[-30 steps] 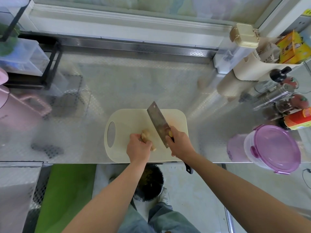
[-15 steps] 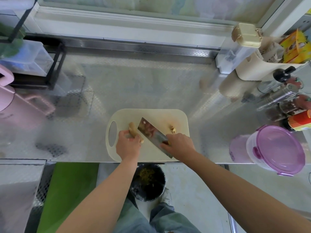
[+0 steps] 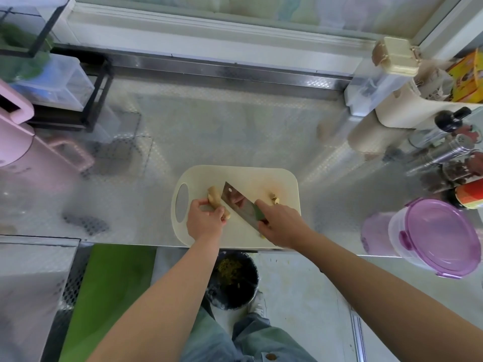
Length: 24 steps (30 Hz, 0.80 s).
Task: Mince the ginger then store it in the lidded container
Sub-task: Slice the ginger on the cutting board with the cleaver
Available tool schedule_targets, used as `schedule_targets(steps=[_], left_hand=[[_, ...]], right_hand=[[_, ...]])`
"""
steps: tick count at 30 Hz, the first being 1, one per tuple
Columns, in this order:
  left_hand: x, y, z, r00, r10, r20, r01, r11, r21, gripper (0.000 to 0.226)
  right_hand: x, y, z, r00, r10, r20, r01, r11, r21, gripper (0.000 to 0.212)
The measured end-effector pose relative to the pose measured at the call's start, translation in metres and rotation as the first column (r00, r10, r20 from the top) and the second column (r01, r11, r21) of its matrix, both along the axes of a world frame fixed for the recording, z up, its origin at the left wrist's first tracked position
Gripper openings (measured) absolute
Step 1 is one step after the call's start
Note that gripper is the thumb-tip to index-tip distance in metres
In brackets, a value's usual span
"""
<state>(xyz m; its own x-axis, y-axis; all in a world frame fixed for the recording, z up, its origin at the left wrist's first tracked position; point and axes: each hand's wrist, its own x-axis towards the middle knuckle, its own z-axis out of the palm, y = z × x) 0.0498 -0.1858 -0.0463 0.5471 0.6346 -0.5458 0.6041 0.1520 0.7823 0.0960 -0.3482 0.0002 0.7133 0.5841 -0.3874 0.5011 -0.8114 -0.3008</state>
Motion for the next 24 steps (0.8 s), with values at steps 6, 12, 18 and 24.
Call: schedule_targets(steps=[6, 12, 18, 24], left_hand=[[0.002, -0.001, -0.005, 1.000, -0.007, -0.015, 0.007, 1.000, 0.018, 0.028], [0.003, -0.001, -0.005, 0.999, -0.002, -0.035, 0.003, 1.000, 0.030, 0.029], [0.004, -0.002, -0.006, 0.999, -0.003, -0.040, 0.004, 0.999, 0.037, 0.032], [0.005, -0.002, -0.005, 0.999, 0.013, -0.033, -0.012, 1.000, 0.029, 0.033]], right_hand=[[-0.003, -0.005, 0.003, 0.999, 0.038, -0.017, -0.039, 0.998, -0.047, 0.027], [-0.004, -0.006, 0.006, 0.999, 0.028, -0.032, -0.029, 0.999, -0.034, 0.026], [-0.004, -0.004, 0.010, 0.998, 0.040, -0.047, -0.043, 0.998, -0.049, 0.022], [-0.002, 0.001, 0.011, 0.995, 0.049, -0.091, -0.052, 0.998, -0.031, 0.015]])
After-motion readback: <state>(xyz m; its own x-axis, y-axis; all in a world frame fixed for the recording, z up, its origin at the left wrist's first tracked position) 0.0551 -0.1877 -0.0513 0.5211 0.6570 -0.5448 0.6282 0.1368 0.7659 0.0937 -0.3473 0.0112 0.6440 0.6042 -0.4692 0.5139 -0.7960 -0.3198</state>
